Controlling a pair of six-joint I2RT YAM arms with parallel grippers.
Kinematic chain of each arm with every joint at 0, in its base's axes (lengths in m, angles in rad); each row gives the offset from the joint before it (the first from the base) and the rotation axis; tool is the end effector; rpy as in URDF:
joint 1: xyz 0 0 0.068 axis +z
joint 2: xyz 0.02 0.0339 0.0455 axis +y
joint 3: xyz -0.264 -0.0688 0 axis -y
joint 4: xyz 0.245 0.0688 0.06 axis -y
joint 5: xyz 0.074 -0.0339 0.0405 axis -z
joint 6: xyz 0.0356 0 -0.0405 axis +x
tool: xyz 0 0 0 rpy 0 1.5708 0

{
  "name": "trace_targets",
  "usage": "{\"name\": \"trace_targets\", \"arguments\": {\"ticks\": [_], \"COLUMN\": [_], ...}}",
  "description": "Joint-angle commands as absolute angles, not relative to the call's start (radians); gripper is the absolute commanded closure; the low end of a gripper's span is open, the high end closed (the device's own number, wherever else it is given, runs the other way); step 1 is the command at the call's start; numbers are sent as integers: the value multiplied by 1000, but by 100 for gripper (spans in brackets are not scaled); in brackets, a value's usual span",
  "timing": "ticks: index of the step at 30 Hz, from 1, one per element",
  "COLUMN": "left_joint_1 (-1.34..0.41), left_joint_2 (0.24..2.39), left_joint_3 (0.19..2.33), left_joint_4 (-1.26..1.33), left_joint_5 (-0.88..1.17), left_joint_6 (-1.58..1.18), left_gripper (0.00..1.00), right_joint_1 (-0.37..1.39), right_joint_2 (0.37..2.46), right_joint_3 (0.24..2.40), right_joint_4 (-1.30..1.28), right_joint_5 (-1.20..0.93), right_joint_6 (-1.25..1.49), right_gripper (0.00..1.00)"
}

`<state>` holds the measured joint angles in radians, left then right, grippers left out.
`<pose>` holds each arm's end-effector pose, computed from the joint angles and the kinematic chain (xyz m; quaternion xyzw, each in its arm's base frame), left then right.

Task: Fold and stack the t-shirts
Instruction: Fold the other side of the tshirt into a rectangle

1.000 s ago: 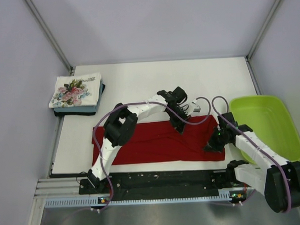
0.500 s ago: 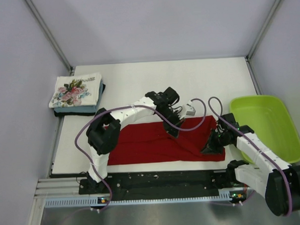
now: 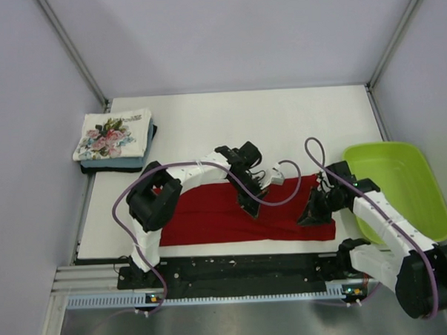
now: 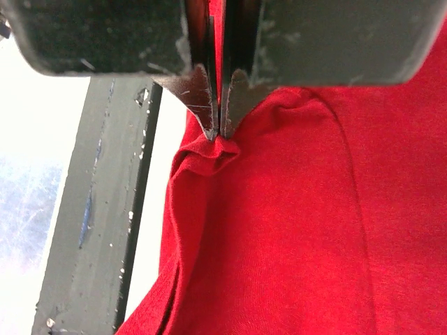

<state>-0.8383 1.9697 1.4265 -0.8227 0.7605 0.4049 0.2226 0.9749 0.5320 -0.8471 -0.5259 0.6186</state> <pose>0.2383 -0.3016 0.1838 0.5688 0.7288 -0.3810 0.0134 0.1403 0.0501 0.1805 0.1524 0.9446 0.2901 0.0183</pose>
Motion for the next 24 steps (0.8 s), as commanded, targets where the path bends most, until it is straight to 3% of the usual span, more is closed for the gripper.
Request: {"name": "trace_targets", "arguments": {"ticks": [1, 12, 24], "left_joint_1": [-815, -773, -772], "left_joint_2": [1914, 1873, 1908], "left_joint_3": [1411, 1362, 1387], "left_joint_4": [-683, -517, -468], "left_joint_5": [721, 516, 454], "left_joint_6": [281, 68, 25], "left_gripper": [100, 100, 100], "right_joint_1": [229, 222, 222], "right_joint_2": [1035, 1215, 1298], "right_joint_3": [649, 704, 713], "right_joint_4": [-783, -583, -473], "right_joint_5": [-353, -219, -202], "right_joint_6": [558, 505, 482], "right_gripper": [100, 100, 100]}}
